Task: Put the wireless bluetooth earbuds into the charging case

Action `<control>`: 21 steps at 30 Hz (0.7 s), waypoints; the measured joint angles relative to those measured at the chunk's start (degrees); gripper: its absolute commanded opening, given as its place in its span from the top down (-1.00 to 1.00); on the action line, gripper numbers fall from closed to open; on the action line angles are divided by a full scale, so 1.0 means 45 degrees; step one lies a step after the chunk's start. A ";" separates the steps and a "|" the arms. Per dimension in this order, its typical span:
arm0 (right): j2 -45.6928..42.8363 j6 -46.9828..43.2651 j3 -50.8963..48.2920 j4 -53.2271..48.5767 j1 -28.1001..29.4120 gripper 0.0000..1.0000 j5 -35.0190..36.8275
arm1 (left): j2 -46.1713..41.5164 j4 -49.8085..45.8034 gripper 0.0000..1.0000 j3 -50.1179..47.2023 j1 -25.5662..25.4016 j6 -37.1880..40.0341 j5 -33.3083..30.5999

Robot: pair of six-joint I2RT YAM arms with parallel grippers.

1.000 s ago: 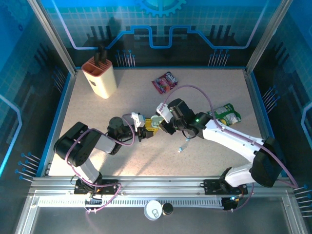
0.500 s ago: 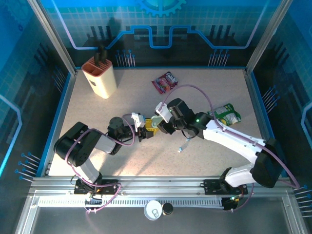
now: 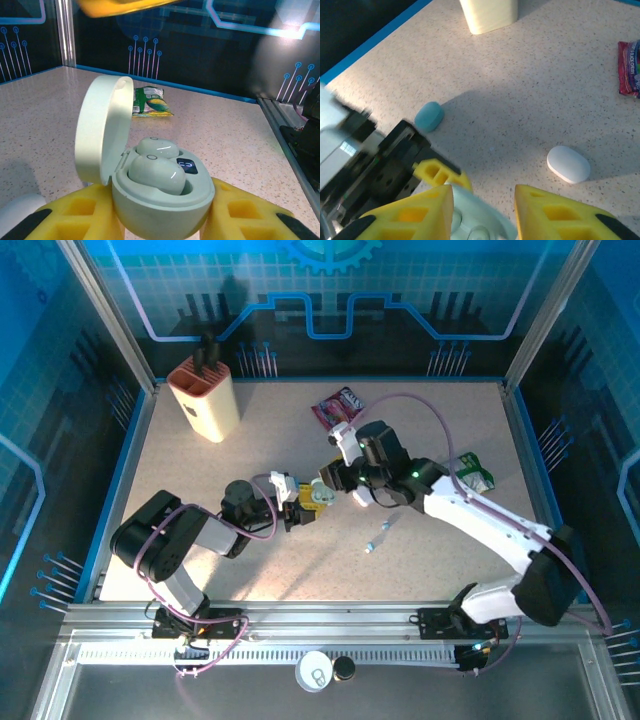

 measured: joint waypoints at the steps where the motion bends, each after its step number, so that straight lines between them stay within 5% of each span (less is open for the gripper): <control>1: 0.0355 0.0097 0.0306 -0.0136 -0.0049 0.37 0.0015 | -0.0005 0.0000 0.29 0.0000 0.0000 0.0000 0.0000; 13: 0.0879 -0.0131 0.0457 -0.1069 -0.0073 0.34 -0.0617 | -0.0039 -0.0121 0.31 0.0005 -0.0010 -0.0398 -0.0578; 21: -0.0869 0.2302 -0.1647 0.0481 -0.1642 -0.23 -0.2613 | -0.0442 -0.0087 0.31 0.0121 -0.0015 -0.0593 -0.0612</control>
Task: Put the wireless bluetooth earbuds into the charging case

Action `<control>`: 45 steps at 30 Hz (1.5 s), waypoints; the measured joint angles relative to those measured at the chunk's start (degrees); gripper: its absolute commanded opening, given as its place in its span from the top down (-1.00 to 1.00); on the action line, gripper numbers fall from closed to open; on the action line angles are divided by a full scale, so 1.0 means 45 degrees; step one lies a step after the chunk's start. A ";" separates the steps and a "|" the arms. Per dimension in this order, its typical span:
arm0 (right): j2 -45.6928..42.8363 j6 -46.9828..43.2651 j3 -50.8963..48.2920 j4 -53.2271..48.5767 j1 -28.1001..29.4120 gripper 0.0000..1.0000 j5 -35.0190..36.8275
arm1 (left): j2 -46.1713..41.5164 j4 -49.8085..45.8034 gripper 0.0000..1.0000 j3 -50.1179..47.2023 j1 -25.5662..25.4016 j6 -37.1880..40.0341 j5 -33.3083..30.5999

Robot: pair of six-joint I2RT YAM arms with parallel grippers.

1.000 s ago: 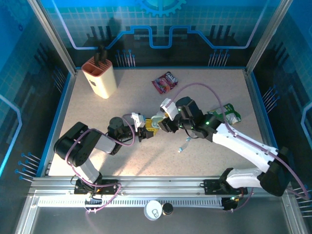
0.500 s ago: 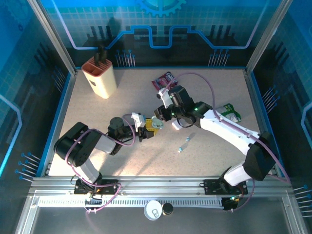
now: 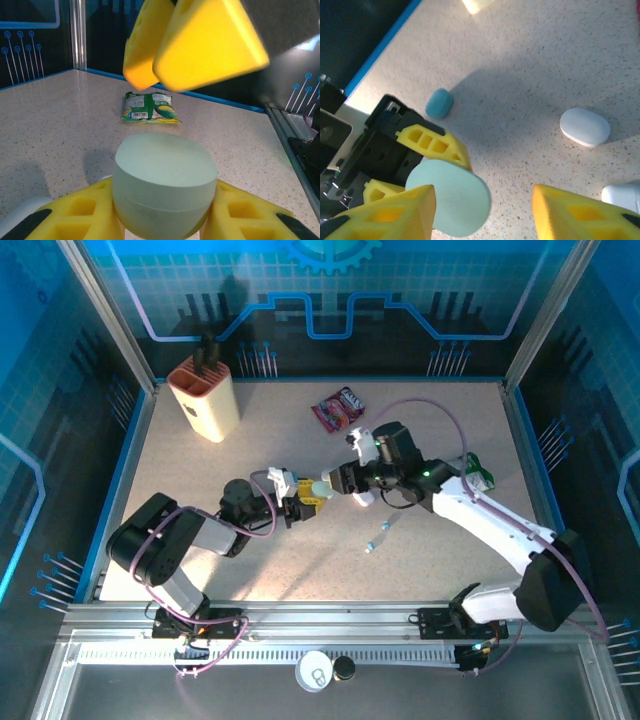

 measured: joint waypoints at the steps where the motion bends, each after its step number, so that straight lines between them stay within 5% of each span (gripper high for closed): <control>1: -0.0180 0.0607 -0.0355 0.0505 -0.0325 -0.26 -0.0457 | -0.0068 -0.0005 0.32 0.0005 0.0000 -0.0073 -0.0010; 5: -0.0510 0.3337 -0.1865 0.2778 -0.1540 -0.31 -0.2492 | -0.0389 0.0015 0.31 0.0053 -0.0010 -0.0185 -0.0010; 16: 0.0398 0.7563 -0.3682 0.7606 -0.1496 -0.27 -0.5605 | -0.0631 0.0092 0.31 0.0568 -0.0204 -0.0238 -0.0112; 25: 0.1030 0.9024 -0.3696 0.9471 -0.1399 0.52 -0.6261 | -0.0641 0.0311 0.30 0.0675 -0.0223 -0.0228 -0.0155; 29: 0.1030 0.9224 -0.3706 0.9573 -0.1467 0.71 -0.6203 | -0.0622 0.0389 0.28 0.0675 -0.0223 -0.0175 -0.0262; 39: 0.1035 0.7888 -0.4090 0.8714 -0.2278 0.76 -0.5328 | -0.0602 0.0316 -0.68 0.0515 -0.0262 -0.0282 -0.1447; 45: 0.1399 0.5411 -0.3891 0.6290 -0.3876 0.74 -0.3317 | -0.1792 -0.1219 -0.92 0.0078 -0.0262 -0.0763 -0.3594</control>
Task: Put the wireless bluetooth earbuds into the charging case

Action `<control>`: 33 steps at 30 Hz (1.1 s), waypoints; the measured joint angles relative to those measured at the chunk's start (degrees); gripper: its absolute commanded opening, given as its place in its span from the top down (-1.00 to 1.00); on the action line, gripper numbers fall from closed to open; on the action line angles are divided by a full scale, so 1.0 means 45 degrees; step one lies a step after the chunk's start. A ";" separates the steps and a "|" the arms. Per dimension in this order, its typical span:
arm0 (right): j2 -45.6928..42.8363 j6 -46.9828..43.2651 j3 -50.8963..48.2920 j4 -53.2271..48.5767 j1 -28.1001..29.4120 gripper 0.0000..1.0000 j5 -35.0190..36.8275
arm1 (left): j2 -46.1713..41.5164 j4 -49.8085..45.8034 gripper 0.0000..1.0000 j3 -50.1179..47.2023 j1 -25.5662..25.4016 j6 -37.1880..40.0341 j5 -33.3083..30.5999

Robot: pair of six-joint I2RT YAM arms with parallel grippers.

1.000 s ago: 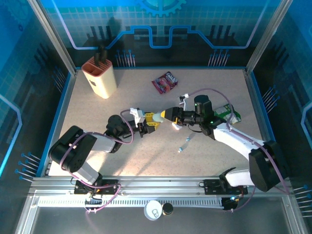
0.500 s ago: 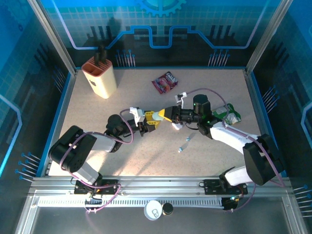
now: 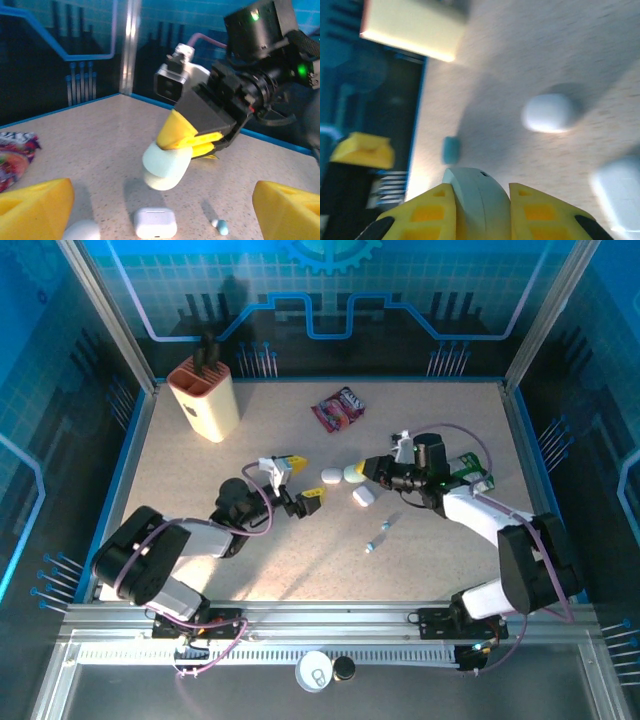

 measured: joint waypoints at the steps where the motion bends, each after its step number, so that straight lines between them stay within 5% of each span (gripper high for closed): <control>1: 0.0136 -0.0291 0.0083 -0.0277 -0.0185 0.74 0.0306 | -0.0321 -0.0452 -0.95 -0.0015 0.0000 -0.0078 -0.0398; 14: 0.2997 -0.2584 0.1428 -0.1579 -0.1117 0.67 0.3371 | -0.3861 -1.0846 -0.95 0.1418 0.0000 -0.0772 -0.5683; 20: 0.3682 -0.2710 0.1564 -0.1549 -0.1268 0.24 0.3662 | -0.3609 -1.5552 -0.99 0.3186 0.0005 -0.1205 -0.7291; 26: 0.3497 -0.3123 0.1579 -0.2030 -0.1404 -0.25 0.4148 | -0.3415 -1.7714 -0.99 0.3560 0.0063 -0.2025 -0.7966; 33: 0.1384 -0.4051 0.1579 -0.3298 -0.1457 -0.36 0.4974 | -0.2924 -1.9331 -0.99 0.3847 0.1039 -0.3045 -0.8208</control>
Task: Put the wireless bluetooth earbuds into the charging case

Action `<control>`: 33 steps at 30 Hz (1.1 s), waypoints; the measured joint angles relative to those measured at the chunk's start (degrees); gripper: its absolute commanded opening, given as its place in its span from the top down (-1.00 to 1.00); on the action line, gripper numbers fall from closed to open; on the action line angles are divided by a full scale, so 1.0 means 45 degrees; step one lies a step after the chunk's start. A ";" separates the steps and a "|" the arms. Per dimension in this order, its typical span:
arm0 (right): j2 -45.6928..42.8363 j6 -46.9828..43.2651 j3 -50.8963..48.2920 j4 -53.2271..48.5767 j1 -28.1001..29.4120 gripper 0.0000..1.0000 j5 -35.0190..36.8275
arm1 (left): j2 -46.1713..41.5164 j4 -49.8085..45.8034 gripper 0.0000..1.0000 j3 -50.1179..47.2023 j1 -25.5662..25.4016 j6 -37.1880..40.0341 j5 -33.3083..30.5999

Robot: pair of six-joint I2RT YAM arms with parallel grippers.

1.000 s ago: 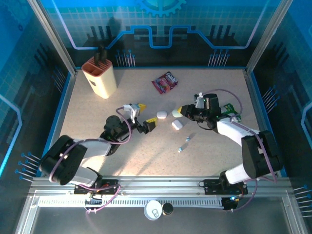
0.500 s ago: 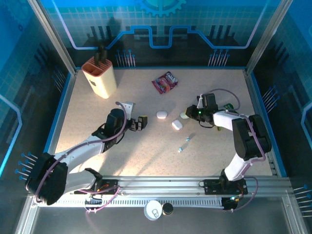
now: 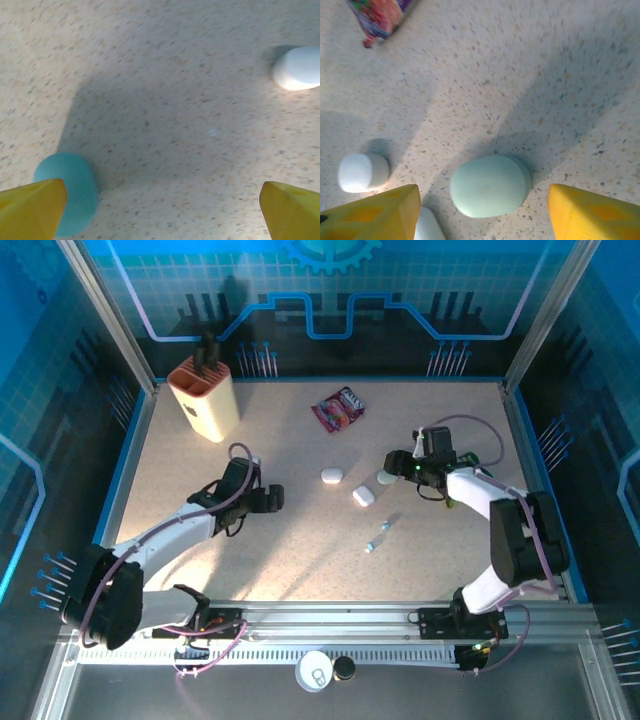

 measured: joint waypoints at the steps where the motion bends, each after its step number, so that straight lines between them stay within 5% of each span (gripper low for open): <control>1: -0.0364 -0.0102 0.0000 -0.0160 0.0015 -0.36 0.0039 | 0.0073 -0.0151 -0.99 0.0058 0.0209 -0.0155 -0.0112; 5: -0.1545 -0.0525 0.0000 -0.0928 0.0296 -0.36 0.0073 | 0.0374 -0.0437 -0.92 0.0083 0.0831 -0.0602 -0.0117; 14: -0.3410 -0.1234 0.0000 -0.2783 0.0860 -0.36 0.0432 | 0.2045 -0.0889 -0.31 0.0500 0.1112 -0.1321 0.0073; 33: -0.3832 -0.1292 0.0000 -0.3298 0.1054 -0.35 0.0398 | 0.3478 -0.1375 -0.18 0.0889 0.1112 -0.1384 -0.0131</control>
